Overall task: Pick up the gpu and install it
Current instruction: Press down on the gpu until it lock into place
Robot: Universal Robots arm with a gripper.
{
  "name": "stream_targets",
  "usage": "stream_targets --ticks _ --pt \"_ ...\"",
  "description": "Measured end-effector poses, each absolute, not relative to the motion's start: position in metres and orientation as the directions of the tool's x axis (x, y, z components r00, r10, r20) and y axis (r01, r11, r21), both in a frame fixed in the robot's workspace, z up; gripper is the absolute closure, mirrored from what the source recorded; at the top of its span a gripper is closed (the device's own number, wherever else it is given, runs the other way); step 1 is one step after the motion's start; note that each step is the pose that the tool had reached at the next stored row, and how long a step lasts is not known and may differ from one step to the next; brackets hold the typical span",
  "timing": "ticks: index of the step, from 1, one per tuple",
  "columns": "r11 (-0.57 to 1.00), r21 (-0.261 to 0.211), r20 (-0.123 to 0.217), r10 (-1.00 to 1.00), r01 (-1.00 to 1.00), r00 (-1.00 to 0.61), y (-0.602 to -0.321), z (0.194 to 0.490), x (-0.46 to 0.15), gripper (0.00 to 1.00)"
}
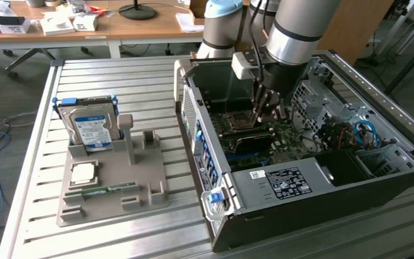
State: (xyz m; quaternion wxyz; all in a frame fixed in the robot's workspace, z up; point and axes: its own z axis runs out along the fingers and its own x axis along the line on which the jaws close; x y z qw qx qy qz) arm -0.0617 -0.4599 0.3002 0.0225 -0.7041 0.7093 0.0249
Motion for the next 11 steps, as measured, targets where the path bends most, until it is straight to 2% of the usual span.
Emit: stream_targets --ticks 11 --pt "0.007 0.004 -0.067 -0.998 -1.000 -0.007 -0.460 0.299 -0.072 0.89"
